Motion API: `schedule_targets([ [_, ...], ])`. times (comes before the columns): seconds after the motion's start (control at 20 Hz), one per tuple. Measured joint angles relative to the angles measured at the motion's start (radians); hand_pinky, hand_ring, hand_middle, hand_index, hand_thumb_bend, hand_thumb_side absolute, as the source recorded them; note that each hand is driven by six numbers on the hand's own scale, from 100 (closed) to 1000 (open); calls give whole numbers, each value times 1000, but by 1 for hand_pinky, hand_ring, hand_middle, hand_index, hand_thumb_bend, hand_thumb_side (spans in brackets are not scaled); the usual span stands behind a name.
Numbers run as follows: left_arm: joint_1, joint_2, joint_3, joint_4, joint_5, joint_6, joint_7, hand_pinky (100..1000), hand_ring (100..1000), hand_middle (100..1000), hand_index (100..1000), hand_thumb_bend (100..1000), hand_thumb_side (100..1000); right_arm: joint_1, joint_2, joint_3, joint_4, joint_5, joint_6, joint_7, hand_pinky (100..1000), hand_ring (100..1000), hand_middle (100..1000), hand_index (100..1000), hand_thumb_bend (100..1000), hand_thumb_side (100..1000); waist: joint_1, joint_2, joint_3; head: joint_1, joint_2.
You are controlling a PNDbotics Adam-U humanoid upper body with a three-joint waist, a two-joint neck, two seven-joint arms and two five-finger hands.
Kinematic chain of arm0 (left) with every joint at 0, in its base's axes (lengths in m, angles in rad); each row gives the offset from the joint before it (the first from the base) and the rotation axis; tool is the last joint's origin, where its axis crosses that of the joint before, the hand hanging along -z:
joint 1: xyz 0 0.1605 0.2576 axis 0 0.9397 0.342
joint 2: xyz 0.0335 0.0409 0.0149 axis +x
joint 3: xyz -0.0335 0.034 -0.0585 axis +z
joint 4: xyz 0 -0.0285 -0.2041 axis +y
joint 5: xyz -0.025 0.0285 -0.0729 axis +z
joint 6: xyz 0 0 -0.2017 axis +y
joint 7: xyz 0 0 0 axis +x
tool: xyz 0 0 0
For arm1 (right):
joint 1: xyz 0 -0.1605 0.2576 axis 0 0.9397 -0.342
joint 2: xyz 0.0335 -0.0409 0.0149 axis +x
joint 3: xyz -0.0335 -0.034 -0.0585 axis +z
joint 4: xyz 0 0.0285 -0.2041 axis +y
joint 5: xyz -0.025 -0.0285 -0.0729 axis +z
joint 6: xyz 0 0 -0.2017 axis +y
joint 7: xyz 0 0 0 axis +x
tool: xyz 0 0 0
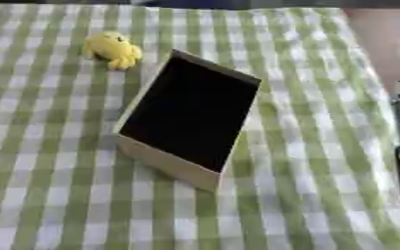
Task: Pick up objects on the table and place them in the box.
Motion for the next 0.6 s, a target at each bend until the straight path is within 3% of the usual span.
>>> schedule_targets([
  [0.35,-71,158,-49,0,-46,97,-47,631,738,760,837,469,588,0,-5,5,0,0,2,2,761,781,720,867,100,1000,13,0,-2,0,0],
  [0.6,-166,280,-97,30,-63,173,-114,639,742,757,839,456,596,0,-9,6,0,0,4,4,761,781,720,867,100,1000,15,0,-8,0,2],
])
